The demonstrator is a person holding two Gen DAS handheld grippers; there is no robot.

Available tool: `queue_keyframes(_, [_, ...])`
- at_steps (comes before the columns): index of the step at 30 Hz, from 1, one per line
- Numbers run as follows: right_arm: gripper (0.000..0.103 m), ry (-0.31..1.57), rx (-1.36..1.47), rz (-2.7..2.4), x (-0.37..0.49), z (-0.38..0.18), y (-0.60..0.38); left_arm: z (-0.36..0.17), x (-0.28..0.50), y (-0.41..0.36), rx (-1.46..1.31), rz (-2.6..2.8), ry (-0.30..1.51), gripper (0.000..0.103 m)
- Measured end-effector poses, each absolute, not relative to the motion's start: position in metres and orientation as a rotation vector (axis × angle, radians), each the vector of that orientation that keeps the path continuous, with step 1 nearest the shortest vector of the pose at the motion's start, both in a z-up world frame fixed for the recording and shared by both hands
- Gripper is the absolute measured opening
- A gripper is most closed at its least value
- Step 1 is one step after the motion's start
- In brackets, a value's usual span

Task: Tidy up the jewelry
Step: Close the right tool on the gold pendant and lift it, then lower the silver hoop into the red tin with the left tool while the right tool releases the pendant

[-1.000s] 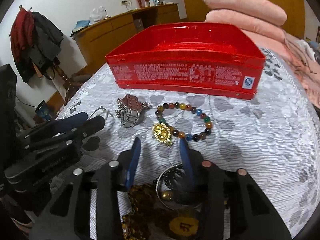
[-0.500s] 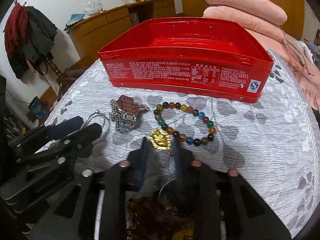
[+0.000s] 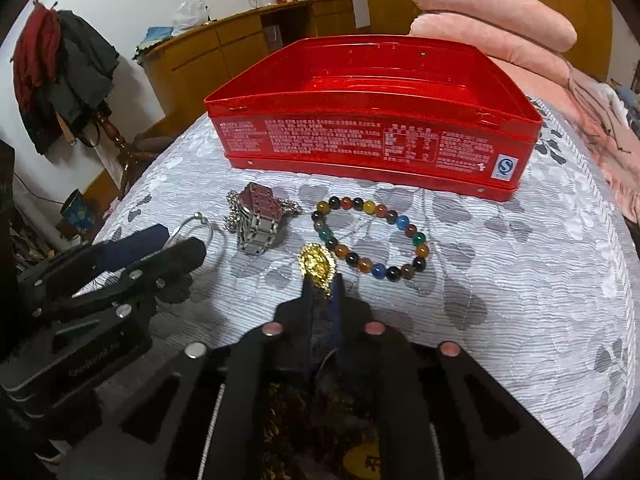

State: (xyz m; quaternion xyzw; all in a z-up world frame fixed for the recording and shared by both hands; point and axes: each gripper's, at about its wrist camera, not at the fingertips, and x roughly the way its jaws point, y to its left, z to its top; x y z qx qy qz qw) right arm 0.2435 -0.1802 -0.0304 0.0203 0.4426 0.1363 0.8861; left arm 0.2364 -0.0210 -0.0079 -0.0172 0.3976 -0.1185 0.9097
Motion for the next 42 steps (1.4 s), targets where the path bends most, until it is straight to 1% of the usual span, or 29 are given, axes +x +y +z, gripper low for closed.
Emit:
queue_keyframes(3, [0.029,0.924,0.042,0.294,0.248,-0.03,-0.176,-0.008,0.238,-0.02,-0.038,-0.245,0.819,0.044])
queue_keyframes(6, [0.03,0.931,0.021,0.295,0.255,-0.031,-0.17,-0.009,0.24,-0.019,-0.043,-0.246,0.824,0.044])
queue_keyframes(9, [0.029,0.931,0.004,0.297,0.26,-0.031,-0.168,-0.01,0.242,-0.019,-0.047,-0.249,0.829,0.044])
queue_keyframes(10, [0.027,0.93,-0.007,0.294,0.26,-0.031,-0.167,-0.01,0.243,-0.019,-0.047,-0.25,0.83,0.044])
queue_keyframes(11, [0.02,0.927,-0.018,0.286,0.26,-0.031,-0.166,-0.01,0.243,-0.019,-0.047,-0.25,0.83,0.044])
queue_keyframes(12, [0.02,0.925,-0.024,0.277,0.259,-0.031,-0.167,-0.01,0.243,-0.019,-0.046,-0.249,0.829,0.044])
queue_keyframes(20, [0.019,0.882,0.0,0.284,0.243,-0.02,-0.179,-0.004,0.239,-0.021,-0.04,-0.249,0.808,0.044])
queue_keyframes(27, [0.019,0.816,0.023,0.279,0.238,0.008,-0.193,0.023,0.239,-0.033,-0.033,-0.275,0.741,0.044])
queue_keyframes(37, [0.019,0.724,0.09,0.229,0.264,0.041,-0.217,0.053,0.264,-0.042,-0.065,-0.276,0.66,0.044])
queue_keyframes(42, [0.019,0.704,0.103,0.21,0.285,0.049,-0.223,0.068,0.283,-0.049,-0.069,-0.279,0.625,0.044])
